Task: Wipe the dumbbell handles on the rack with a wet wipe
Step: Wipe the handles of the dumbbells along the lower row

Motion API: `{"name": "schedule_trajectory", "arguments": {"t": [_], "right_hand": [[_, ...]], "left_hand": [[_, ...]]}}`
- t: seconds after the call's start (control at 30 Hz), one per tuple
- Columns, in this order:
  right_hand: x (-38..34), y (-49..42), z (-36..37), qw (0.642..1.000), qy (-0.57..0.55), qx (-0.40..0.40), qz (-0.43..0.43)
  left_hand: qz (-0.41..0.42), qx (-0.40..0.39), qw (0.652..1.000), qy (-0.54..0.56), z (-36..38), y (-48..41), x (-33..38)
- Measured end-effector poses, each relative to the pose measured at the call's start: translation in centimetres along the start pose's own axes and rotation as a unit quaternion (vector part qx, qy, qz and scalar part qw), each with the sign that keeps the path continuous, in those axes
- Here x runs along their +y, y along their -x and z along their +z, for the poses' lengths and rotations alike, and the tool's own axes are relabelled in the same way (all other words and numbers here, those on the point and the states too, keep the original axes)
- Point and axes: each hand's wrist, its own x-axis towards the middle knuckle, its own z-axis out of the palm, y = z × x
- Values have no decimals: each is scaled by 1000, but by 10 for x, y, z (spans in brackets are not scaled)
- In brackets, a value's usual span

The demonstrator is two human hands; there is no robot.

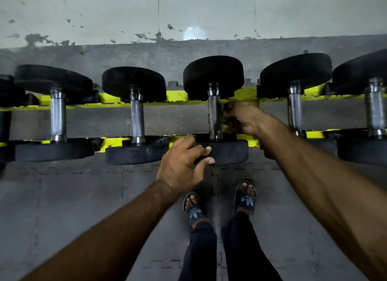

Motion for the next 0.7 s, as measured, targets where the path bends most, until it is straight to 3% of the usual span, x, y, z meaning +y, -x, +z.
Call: {"name": "schedule_trajectory", "arguments": {"t": [0.13,0.33,0.4,0.47,0.53,0.63,0.7], "right_hand": [[16,14,-16,992,123,-18,34],[-3,-3,11,995,-76,46,-51],[9,3,11,995,-17,72,-67],[25,17,1,980,125,106,-113],[37,28,-9,921,301,107,-223],[26,37,-5,740,506,24,-442],[6,35,10,624,628,-34,-464]], "left_hand": [[-5,5,1000,6,2,1,0],[-4,0,1000,-1,0,0,0],[-6,-1,1000,0,1,1,0],[-7,1,1000,0,2,1,-1],[-10,2,1000,-1,3,2,-1],[-7,3,1000,-3,2,1,0],[-4,6,1000,-4,2,2,1]]}}
